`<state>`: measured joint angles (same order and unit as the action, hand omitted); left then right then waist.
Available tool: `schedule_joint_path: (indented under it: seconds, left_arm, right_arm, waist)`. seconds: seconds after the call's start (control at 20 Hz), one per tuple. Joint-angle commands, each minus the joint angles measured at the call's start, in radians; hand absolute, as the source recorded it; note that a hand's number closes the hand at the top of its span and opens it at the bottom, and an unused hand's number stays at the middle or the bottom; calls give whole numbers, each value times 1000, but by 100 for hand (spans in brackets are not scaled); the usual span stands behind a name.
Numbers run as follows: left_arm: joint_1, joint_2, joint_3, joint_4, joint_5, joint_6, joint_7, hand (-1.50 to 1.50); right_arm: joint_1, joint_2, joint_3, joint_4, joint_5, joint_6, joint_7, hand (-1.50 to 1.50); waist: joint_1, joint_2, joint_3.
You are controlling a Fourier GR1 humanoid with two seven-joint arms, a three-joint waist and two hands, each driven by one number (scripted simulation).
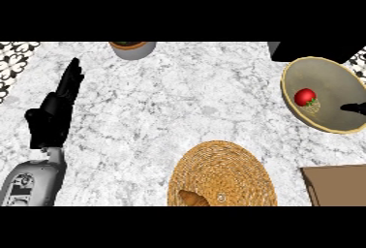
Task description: Pick the tomato from the placemat and place it in the bowl
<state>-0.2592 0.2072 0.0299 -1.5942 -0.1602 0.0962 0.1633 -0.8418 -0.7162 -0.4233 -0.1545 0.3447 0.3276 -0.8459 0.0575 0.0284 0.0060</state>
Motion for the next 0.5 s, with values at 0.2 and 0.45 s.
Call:
schedule_joint_path:
  seconds: [0.2, 0.45]
  left_arm:
    - [40, 6, 14, -29, 9, -3, 2, 0]
    - [-2, -19, -4, -1, -26, 33, 17, 0]
  right_arm:
    - [93, -125, -29, 12, -47, 307, -116, -150]
    - [169, -119, 7, -31, -34, 360, -186, -150]
  waist:
    - [-8, -6, 2]
    - [-33, -4, 5]
